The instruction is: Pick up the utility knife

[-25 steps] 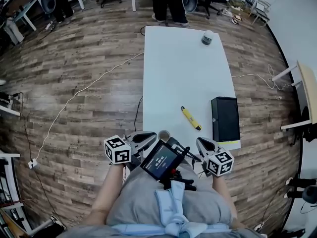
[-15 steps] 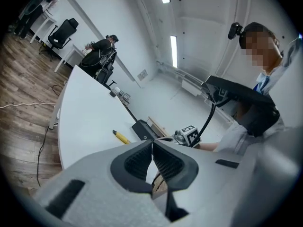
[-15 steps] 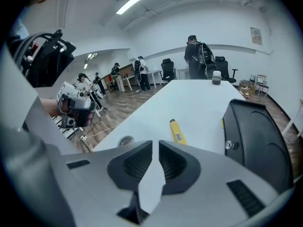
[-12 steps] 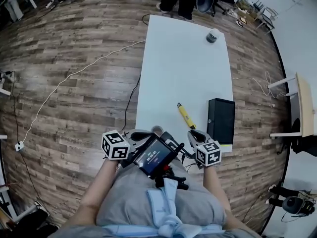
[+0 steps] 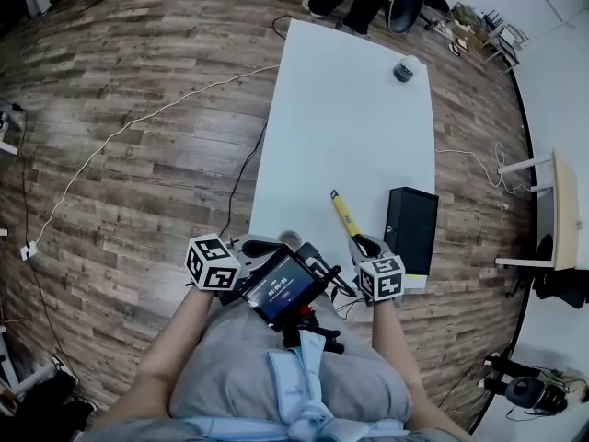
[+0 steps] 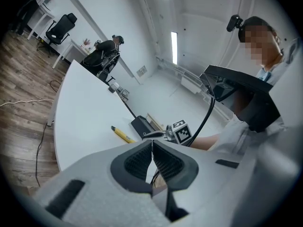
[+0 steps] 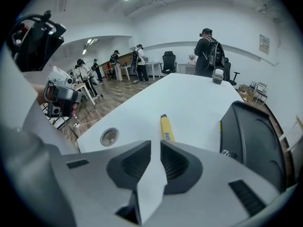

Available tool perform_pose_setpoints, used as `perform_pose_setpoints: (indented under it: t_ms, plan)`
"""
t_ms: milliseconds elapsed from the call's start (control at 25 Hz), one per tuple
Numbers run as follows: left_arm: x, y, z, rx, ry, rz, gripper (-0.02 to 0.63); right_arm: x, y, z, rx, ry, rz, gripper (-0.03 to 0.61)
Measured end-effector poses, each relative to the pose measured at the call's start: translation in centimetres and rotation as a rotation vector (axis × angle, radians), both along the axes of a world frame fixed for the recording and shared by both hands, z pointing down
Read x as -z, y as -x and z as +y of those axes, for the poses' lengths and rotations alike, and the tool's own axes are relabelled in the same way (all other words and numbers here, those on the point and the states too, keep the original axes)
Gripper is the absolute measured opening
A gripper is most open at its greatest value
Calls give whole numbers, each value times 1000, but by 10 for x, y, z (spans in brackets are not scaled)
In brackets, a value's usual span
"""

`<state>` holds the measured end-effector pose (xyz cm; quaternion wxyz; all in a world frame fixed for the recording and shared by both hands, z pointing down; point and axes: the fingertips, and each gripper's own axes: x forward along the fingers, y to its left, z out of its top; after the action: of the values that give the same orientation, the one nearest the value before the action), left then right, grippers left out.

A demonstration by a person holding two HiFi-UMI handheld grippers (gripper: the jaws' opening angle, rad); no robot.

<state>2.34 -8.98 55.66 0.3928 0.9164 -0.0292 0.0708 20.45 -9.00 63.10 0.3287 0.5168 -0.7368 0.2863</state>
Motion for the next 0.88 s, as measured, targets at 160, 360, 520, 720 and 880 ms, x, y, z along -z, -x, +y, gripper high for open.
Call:
perform_pose_setpoints:
  t_ms: [160,360,520,720,880]
  plan:
    - [0,2,0,1,5,-5,20,-10,-7,-3,5,30,43,111]
    - [0,2,2,1,5,-12,19,-23,-15,-3,31,77,100,123]
    - [0,1,4,1,5,-15,20,-26,-20,-5,36,87,106,129]
    - [-1,0,0,10,7,-16,20,-26,-21,-12,48,93,105,130]
    - [0,0,0,13,9,-13,20,-29,-20,-15,68,103,106,131]
